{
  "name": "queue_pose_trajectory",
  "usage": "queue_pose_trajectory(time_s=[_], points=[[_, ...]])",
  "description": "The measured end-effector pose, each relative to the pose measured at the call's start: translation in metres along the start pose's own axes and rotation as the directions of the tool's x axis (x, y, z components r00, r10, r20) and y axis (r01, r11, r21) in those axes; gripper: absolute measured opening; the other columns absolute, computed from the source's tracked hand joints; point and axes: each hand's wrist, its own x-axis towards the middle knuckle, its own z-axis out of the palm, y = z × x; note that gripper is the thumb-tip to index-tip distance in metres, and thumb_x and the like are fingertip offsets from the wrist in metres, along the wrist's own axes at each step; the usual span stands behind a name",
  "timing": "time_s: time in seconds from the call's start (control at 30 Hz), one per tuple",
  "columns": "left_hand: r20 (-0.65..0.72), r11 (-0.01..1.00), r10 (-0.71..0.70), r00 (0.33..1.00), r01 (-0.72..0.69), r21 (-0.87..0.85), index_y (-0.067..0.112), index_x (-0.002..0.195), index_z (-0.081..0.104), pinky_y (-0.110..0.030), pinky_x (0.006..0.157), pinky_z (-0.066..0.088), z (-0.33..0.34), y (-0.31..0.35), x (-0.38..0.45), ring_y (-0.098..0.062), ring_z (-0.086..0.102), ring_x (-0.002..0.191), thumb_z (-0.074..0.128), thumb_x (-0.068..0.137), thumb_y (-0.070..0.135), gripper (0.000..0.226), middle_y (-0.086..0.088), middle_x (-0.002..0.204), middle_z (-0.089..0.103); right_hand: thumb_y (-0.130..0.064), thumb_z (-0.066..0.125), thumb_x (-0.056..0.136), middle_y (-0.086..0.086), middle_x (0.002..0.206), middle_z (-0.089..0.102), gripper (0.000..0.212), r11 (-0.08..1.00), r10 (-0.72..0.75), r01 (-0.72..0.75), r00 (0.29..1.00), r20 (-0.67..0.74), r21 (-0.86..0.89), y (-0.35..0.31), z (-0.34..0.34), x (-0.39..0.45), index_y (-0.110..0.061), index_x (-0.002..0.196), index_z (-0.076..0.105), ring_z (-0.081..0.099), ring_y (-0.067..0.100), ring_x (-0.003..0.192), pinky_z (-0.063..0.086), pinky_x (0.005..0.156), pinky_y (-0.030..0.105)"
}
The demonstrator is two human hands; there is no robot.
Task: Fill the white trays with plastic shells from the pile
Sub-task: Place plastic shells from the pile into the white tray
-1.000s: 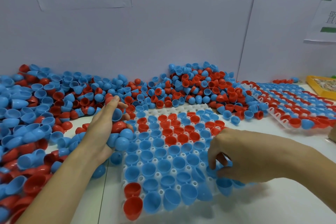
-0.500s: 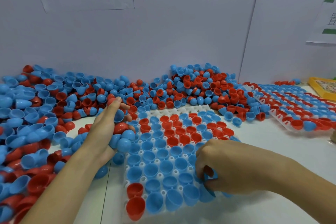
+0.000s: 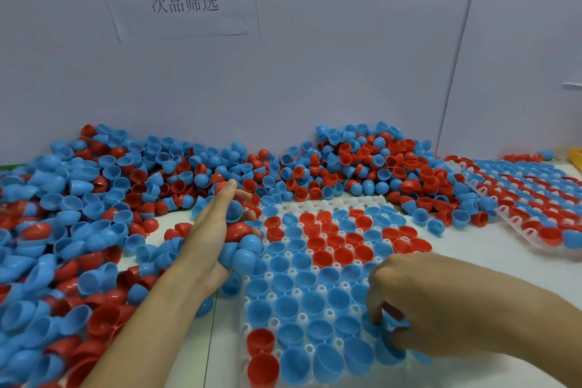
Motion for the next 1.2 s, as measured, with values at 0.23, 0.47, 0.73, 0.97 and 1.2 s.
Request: queue_pose_trajectory(time_s=[0.23, 0.47, 0.73, 0.97, 1.2], points=[[0.041, 0.996, -0.059, 0.997, 0.061, -0.067, 0.021, 0.094, 0.068, -0.028, 0.050, 0.054, 0.012, 0.009, 0.012, -0.015, 0.060, 0.055, 0.059, 0.084, 0.065, 0.047, -0.004, 0.070, 0.063, -0.041, 0.063, 0.094, -0.021, 0.088, 0.065, 0.018, 0.989, -0.005, 0.042, 0.967, -0.254, 0.143, 0.015, -0.047, 0.021, -0.040, 0.111, 0.067, 0.063, -0.002, 0.083, 0.055, 0.076, 0.019], [0.117, 0.999, -0.024, 0.993, 0.028, -0.032, 0.013, 0.120, 0.066, -0.040, 0.085, 0.059, 0.039, 0.027, 0.039, -0.027, 0.072, 0.098, 0.049, 0.094, 0.065, 0.060, -0.016, 0.111, 0.074, -0.047, 0.070, 0.087, -0.010, 0.077, 0.069, 0.025, 0.880, 0.042, 0.310, 0.704, -0.709, 0.360, -0.008, -0.087, 0.118, -0.025, 0.099, 0.073, 0.064, 0.003, 0.068, 0.050, 0.064, 0.016], [0.013, 0.997, 0.000, 1.000, 0.001, -0.079, 0.009, 0.123, 0.066, -0.047, 0.097, 0.055, 0.031, 0.029, 0.063, -0.034, 0.069, 0.111, 0.049, 0.095, 0.060, 0.061, -0.023, 0.118, 0.070, -0.015, 0.068, 0.091, -0.030, 0.059, 0.061, 0.030, 0.767, 0.091, 0.428, 0.665, -0.741, 0.479, -0.014, -0.083, 0.178, -0.029, 0.064, 0.068, 0.059, -0.018, 0.067, 0.041, 0.061, 0.001], [0.014, 0.976, 0.039, 0.999, -0.035, -0.213, 0.026, 0.073, 0.080, -0.028, 0.051, 0.055, 0.003, 0.037, 0.077, -0.017, 0.067, 0.057, 0.050, 0.095, 0.059, 0.050, -0.008, 0.073, 0.073, -0.023, 0.067, 0.094, 0.000, 0.087, 0.077, 0.008, 0.399, 0.228, 0.420, 0.816, -0.532, 0.815, 0.001, -0.090, 0.189, -0.016, 0.095, 0.070, 0.074, 0.013, 0.082, 0.059, 0.069, 0.025], [-0.189, 0.984, 0.084, 0.978, -0.111, -0.142, 0.015, 0.096, 0.067, -0.033, 0.057, 0.054, -0.032, 0.062, 0.086, -0.018, 0.058, 0.053, 0.057, 0.095, 0.053, 0.039, -0.005, 0.063, 0.059, -0.033, 0.065, 0.091, -0.010, 0.109, 0.071, 0.026, 0.982, -0.027, -0.037, 0.944, 0.329, 0.186, 0.022, -0.134, 0.175, -0.032, 0.117, 0.069, 0.069, -0.001, 0.085, 0.053, 0.068, 0.013]])
